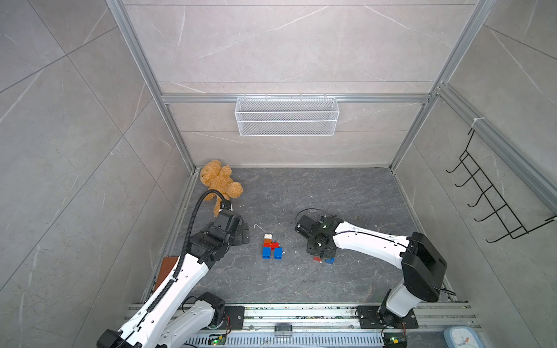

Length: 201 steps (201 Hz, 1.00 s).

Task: Assemble the letter h with lego
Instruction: Assemble the lego brick with the lego brick.

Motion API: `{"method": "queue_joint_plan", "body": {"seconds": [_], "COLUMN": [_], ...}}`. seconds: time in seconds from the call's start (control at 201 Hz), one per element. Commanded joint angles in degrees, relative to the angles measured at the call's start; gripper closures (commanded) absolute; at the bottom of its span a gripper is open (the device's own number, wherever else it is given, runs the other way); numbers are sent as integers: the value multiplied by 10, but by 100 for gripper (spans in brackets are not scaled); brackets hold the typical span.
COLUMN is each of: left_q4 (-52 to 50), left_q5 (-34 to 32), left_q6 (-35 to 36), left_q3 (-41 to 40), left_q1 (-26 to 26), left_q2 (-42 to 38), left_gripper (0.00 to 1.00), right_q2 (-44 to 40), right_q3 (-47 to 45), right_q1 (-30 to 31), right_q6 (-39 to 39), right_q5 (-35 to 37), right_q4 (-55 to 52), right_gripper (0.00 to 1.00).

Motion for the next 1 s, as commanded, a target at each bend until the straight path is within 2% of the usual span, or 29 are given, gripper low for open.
{"method": "queue_joint_plan", "body": {"seconds": [0.0,0.264,0.469,0.833,0.997], "left_q4": [-10,-12,-12,-12,-13], "left_q5": [8,10,11,14,14], "left_q6": [8,7,8,9,10], "left_q3": [11,11,13,12,13], "left_q1": [0,1,1,1,0], "left_q2": [3,6,10,15,21], "left_gripper": [0,0,0,0,0], "right_q2": [86,109,109,142,112], "right_q3": [-54,-84,-94,-144,-149], "right_q1": [-9,-15,-6,9,10], "right_q6": [-31,-40,-13,11,16], "right_q5": [-135,-145,-85,-138,-144], "right_q4": [35,71,56,148,143], "right_gripper": [100,100,100,100,100]}}
